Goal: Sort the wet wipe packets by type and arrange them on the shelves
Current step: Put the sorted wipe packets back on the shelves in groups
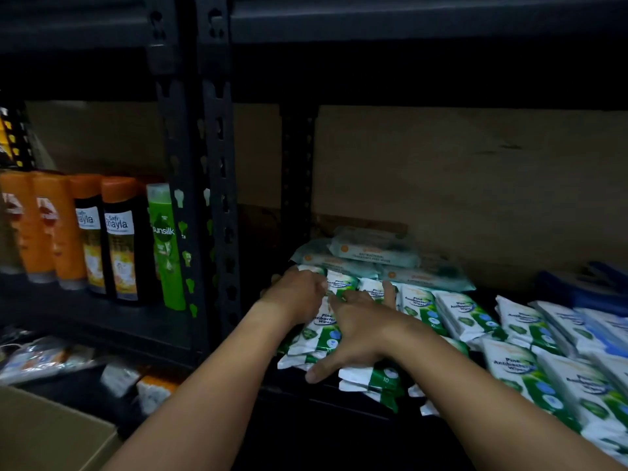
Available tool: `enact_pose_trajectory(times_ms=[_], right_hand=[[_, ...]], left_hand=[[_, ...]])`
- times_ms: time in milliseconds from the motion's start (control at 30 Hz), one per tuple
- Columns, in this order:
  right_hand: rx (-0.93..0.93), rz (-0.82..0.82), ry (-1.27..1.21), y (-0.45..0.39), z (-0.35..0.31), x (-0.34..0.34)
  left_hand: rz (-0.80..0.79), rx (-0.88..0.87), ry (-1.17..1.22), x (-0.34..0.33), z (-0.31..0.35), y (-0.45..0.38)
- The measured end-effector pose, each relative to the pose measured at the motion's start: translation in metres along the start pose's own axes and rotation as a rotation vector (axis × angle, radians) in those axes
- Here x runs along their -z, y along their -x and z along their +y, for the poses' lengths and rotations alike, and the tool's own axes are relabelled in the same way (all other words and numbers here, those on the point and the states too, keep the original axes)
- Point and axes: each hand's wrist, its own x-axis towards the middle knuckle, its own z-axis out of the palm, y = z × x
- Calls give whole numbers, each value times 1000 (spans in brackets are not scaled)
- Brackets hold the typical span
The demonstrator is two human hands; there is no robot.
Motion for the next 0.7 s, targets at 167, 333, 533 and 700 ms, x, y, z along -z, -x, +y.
enact_pose_trajectory(times_ms=[167, 333, 533, 700], right_hand=[[18, 0, 1, -1, -2, 3], [28, 14, 32, -6, -10, 5], [29, 41, 8, -5, -9, 4], [-17, -1, -2, -2, -14, 1]], left_hand=[[56, 40, 86, -9, -13, -11], [92, 42, 103, -17, -22, -10], [111, 48, 90, -15, -22, -18], [57, 126, 79, -8, -22, -20]])
